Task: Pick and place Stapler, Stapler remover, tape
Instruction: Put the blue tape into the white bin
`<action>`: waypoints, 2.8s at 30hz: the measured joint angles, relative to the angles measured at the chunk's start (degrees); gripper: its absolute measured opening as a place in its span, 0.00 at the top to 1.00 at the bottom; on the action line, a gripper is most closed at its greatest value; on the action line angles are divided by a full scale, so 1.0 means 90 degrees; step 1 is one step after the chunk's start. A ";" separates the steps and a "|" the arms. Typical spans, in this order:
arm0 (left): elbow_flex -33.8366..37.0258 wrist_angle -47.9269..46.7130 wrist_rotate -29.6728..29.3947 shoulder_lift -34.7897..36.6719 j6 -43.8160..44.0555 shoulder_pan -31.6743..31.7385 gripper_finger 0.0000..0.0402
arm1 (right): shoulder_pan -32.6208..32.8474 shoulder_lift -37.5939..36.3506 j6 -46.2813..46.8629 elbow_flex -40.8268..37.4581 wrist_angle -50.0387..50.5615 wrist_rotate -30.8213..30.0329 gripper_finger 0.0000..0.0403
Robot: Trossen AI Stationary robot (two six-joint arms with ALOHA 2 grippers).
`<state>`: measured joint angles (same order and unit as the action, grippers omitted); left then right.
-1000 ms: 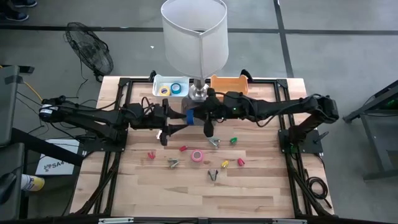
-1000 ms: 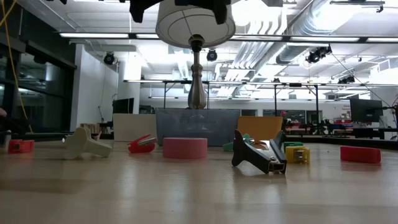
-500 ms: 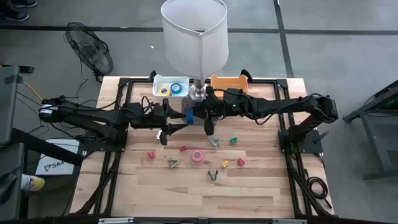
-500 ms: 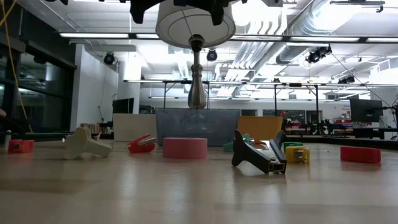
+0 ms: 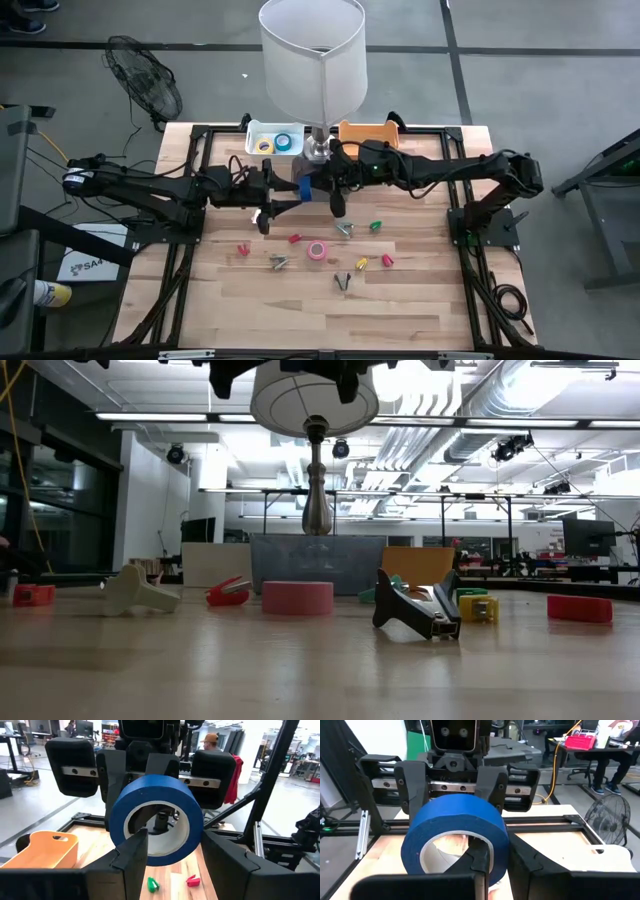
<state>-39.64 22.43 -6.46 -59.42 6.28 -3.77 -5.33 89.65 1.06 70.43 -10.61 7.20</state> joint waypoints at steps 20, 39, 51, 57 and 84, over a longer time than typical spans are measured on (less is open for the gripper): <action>-0.0010 0.0027 -0.0333 0.0000 -0.0023 0.0005 0.32 | -0.0163 0.0002 0.0038 0.0000 -0.0150 -0.0251 0.93; -0.0010 0.0082 -0.0546 0.0000 -0.0019 0.0005 0.56 | -0.0160 0.0364 0.0226 0.0000 -0.0736 -0.0353 0.93; -0.0010 0.0037 -0.0656 0.0000 -0.0078 0.0000 0.91 | -0.0160 0.0437 0.0126 0.0000 -0.0756 -0.0269 0.93; 0.0000 -0.0057 -0.0870 0.0000 -0.0205 0.0000 0.91 | -0.0162 0.0345 0.0284 -0.0002 -0.0522 -0.0302 0.80; -0.0002 -0.2921 -0.0448 -0.0131 0.0789 0.3233 0.91 | -0.0992 -0.1892 0.0160 0.0000 0.3477 -0.2183 0.55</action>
<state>-39.66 -3.86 -10.49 -60.60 13.38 25.33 -14.26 72.62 2.50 70.43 20.68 -12.45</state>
